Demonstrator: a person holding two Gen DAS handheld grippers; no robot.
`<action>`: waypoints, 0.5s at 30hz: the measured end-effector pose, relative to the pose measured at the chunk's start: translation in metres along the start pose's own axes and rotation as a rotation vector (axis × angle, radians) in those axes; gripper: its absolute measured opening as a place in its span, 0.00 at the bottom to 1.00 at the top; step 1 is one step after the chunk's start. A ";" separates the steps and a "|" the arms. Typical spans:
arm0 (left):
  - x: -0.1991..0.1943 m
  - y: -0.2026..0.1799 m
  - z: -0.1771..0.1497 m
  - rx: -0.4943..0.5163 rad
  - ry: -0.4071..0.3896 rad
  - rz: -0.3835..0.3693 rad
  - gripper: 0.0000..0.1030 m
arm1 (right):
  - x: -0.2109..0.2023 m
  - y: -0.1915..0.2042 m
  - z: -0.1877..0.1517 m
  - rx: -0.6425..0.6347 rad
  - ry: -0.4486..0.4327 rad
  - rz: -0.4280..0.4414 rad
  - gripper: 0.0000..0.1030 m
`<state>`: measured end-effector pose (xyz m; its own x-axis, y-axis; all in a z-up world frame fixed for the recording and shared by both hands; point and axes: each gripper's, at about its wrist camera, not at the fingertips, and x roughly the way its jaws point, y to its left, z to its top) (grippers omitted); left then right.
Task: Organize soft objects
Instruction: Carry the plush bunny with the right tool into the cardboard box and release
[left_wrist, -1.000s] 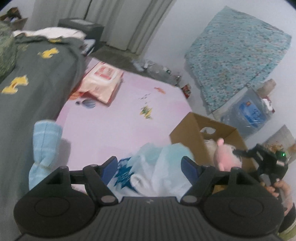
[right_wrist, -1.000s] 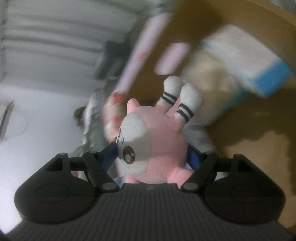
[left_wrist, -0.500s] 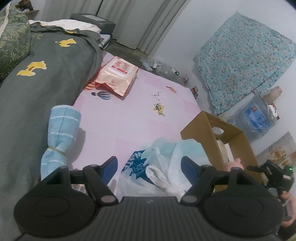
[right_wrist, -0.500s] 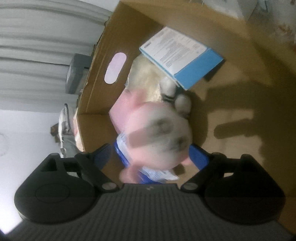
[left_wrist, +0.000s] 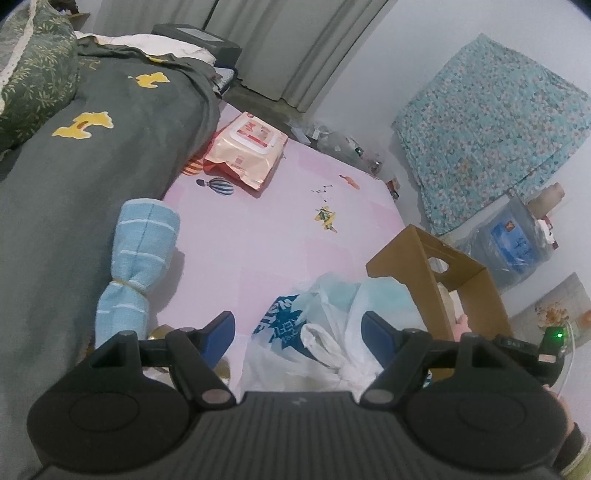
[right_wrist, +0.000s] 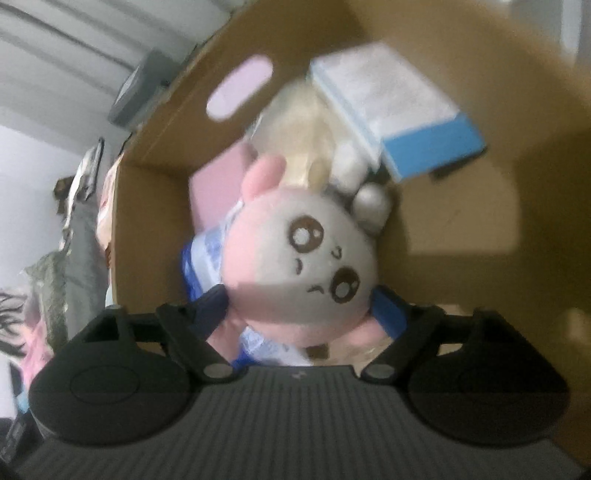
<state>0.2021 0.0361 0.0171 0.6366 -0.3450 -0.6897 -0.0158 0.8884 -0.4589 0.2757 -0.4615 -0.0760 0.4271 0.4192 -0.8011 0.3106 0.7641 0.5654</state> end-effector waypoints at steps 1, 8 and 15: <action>-0.001 0.001 0.000 -0.001 -0.001 0.005 0.74 | -0.001 0.003 0.000 -0.023 0.000 -0.012 0.78; -0.012 0.012 0.002 0.012 -0.056 0.059 0.74 | -0.007 0.018 0.000 -0.118 0.023 -0.108 0.81; -0.044 0.029 0.003 0.078 -0.170 0.256 0.74 | -0.040 0.027 0.008 -0.108 -0.004 -0.066 0.85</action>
<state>0.1760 0.0782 0.0353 0.7396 -0.0575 -0.6706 -0.1374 0.9625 -0.2340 0.2736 -0.4611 -0.0270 0.4122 0.3647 -0.8349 0.2446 0.8385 0.4870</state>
